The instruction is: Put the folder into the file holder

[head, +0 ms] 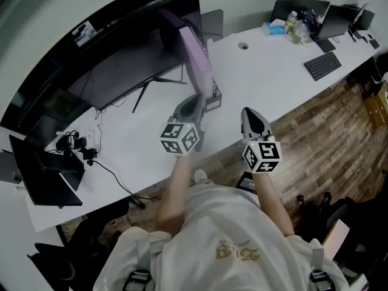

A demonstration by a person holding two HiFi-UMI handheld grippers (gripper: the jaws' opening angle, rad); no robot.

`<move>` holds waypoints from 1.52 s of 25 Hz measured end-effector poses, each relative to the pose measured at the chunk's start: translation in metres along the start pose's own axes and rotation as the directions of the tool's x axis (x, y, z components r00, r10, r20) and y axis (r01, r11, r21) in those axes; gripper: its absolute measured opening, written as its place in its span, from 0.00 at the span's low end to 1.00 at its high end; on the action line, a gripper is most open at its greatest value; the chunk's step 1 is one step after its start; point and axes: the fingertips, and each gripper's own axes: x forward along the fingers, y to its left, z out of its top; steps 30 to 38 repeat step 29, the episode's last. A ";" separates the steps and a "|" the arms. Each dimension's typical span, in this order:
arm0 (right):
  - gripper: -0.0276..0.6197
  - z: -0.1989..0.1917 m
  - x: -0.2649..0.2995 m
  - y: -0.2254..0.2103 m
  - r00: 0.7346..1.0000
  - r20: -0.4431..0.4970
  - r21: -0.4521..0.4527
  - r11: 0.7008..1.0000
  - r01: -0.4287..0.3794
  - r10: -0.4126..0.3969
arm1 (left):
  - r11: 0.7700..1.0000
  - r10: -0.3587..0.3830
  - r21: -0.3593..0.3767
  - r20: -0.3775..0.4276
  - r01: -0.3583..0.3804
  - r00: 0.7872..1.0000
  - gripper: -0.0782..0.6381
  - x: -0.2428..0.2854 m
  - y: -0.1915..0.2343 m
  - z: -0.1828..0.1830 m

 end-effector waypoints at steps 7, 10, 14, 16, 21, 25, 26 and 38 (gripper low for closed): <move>0.06 -0.002 0.005 -0.001 1.000 -0.008 -0.014 1.000 -0.001 0.001 | 1.000 0.008 -0.007 0.006 -0.008 1.000 0.13 0.001 0.007 0.002; 0.06 -0.001 0.006 -0.003 1.000 -0.006 -0.004 1.000 0.004 -0.004 | 1.000 0.008 -0.006 0.004 -0.008 1.000 0.13 0.002 0.007 0.003; 0.06 -0.004 0.010 -0.005 1.000 -0.016 0.003 1.000 0.016 -0.016 | 1.000 0.013 -0.009 -0.003 -0.013 1.000 0.13 0.003 0.011 0.000; 0.06 -0.007 0.011 -0.007 1.000 -0.022 0.005 1.000 0.020 -0.020 | 1.000 0.016 -0.012 -0.002 -0.016 1.000 0.13 0.003 0.013 0.000; 0.06 -0.009 0.014 -0.008 0.999 -0.026 0.013 1.000 0.022 -0.022 | 1.000 0.017 -0.014 -0.006 -0.017 1.000 0.13 0.003 0.016 -0.001; 0.06 -0.011 0.015 -0.007 0.999 -0.029 0.017 1.000 0.019 -0.018 | 1.000 0.020 -0.018 -0.011 -0.020 1.000 0.13 0.003 0.019 -0.003; 0.06 -0.011 0.016 -0.008 0.999 -0.030 0.017 1.000 0.019 -0.018 | 1.000 0.021 -0.019 -0.011 -0.021 1.000 0.13 0.003 0.019 -0.004; 0.06 -0.013 0.017 -0.009 0.999 -0.035 0.017 1.000 0.021 -0.021 | 1.000 0.023 -0.020 -0.011 -0.024 1.000 0.13 0.004 0.022 -0.004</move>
